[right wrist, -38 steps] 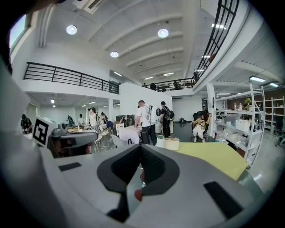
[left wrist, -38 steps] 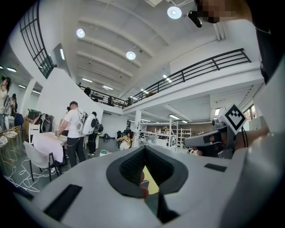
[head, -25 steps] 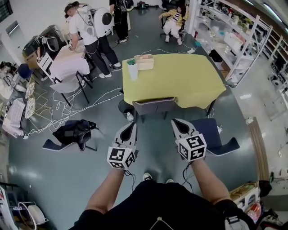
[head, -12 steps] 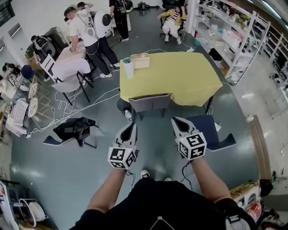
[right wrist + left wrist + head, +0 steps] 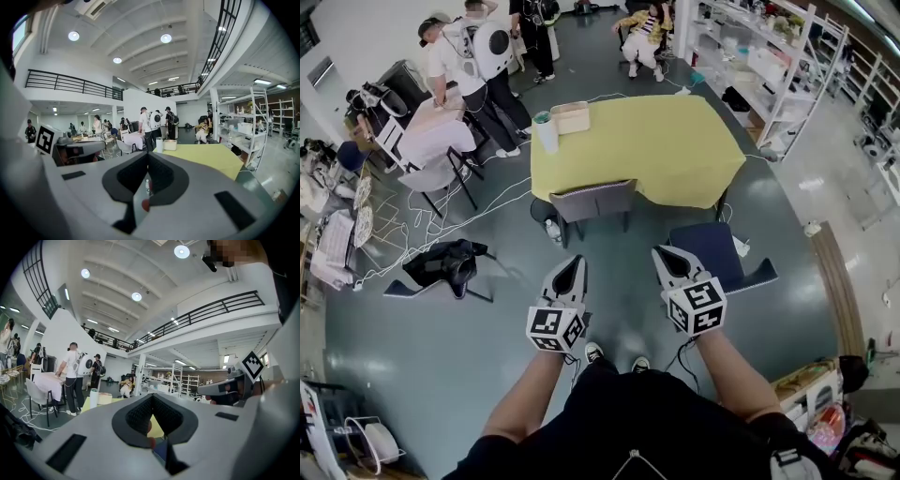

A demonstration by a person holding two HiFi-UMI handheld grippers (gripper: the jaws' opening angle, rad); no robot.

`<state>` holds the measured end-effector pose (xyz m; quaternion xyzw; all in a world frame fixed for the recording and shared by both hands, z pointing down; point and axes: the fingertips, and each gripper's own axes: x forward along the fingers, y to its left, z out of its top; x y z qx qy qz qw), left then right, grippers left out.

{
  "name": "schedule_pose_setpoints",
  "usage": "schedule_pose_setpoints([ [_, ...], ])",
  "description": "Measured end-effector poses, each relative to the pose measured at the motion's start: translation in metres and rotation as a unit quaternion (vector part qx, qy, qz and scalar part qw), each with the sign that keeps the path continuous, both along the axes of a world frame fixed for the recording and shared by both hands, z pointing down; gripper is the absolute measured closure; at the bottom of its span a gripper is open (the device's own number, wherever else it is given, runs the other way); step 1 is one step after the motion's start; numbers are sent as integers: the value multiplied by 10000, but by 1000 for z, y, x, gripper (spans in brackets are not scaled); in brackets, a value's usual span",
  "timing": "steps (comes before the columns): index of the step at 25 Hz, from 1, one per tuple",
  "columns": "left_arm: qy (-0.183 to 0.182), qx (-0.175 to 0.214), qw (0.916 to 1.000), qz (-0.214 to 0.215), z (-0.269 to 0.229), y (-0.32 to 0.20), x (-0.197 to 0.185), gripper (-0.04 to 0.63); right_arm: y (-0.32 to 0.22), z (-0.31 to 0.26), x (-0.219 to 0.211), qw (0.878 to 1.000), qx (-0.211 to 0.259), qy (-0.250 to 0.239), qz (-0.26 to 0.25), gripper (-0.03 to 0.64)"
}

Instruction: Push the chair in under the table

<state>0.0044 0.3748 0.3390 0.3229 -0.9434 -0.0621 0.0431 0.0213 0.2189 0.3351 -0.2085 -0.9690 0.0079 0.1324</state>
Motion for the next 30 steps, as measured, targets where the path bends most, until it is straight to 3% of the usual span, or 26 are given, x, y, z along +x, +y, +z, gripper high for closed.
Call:
schedule_pose_setpoints([
  [7, 52, -56, 9952, 973, 17, -82, 35, 585, -54, 31, 55, 9970, -119, 189, 739, 601],
  [15, 92, -87, 9750, 2218, 23, -183, 64, 586, -135, 39, 109, 9815, -157, 235, 1893, 601],
  [20, 41, -57, 9513, 3082, 21, -248, 87, 586, -184, 41, 145, 9623, -153, 253, 2704, 601],
  [30, 30, 64, 8886, 4586, 22, -334, 138, 586, -238, 40, 221, 9088, -48, 282, 4163, 601],
])
